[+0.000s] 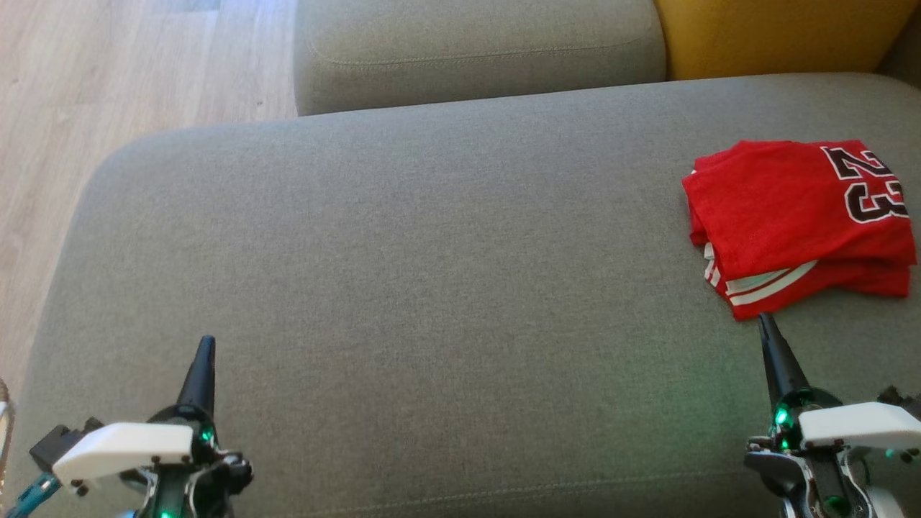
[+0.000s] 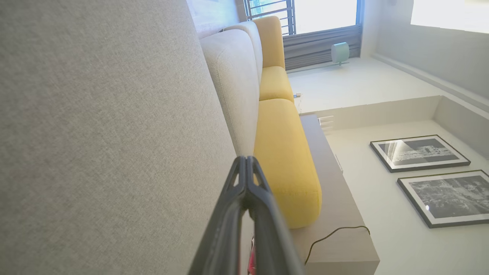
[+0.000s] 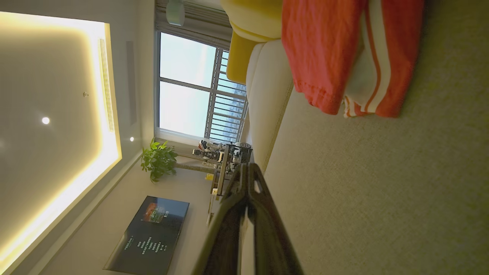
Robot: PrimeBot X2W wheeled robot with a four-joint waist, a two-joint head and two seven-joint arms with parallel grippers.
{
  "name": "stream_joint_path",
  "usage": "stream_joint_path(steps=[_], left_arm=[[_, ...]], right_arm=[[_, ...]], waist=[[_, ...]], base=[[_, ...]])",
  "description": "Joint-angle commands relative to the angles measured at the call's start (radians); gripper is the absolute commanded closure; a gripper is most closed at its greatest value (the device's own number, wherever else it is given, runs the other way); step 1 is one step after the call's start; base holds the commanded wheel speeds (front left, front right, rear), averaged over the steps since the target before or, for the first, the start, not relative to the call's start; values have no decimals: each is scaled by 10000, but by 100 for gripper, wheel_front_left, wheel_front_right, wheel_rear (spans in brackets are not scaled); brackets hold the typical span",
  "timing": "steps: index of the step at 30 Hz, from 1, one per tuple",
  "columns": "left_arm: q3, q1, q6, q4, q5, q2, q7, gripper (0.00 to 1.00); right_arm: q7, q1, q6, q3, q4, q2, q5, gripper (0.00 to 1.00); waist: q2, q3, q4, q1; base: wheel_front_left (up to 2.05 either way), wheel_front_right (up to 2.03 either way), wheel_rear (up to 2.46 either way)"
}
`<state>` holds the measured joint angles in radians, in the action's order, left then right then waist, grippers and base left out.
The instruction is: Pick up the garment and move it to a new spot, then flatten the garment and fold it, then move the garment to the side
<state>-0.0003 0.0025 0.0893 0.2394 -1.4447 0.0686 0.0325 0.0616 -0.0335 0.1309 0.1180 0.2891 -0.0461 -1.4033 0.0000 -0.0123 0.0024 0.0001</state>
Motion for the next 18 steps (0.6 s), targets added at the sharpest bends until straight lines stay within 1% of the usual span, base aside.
stream_joint_path(steps=[1,10,16,18], left_arm=[[412,-699,132,-229,-336,122,88,100],[636,-944,316,-53,-1398,105,356,100],[757,-1074,414,41,-1958,94,499,100],[766,-1075,414,41,-1951,87,507,100]], right_arm=[[118,-579,-1,-144,-388,-40,-375,100],[379,-687,-2,-76,-424,-41,-1471,100],[517,-744,-2,-41,-444,-41,-2052,100],[517,-744,-2,-41,-444,-41,-2052,100]], waist=[[0,17,-2,-1],[0,107,-17,-1],[0,154,-24,-1],[0,154,-24,-1]], base=[[0,0,0],[0,0,0],[0,0,0],[0,0,0]])
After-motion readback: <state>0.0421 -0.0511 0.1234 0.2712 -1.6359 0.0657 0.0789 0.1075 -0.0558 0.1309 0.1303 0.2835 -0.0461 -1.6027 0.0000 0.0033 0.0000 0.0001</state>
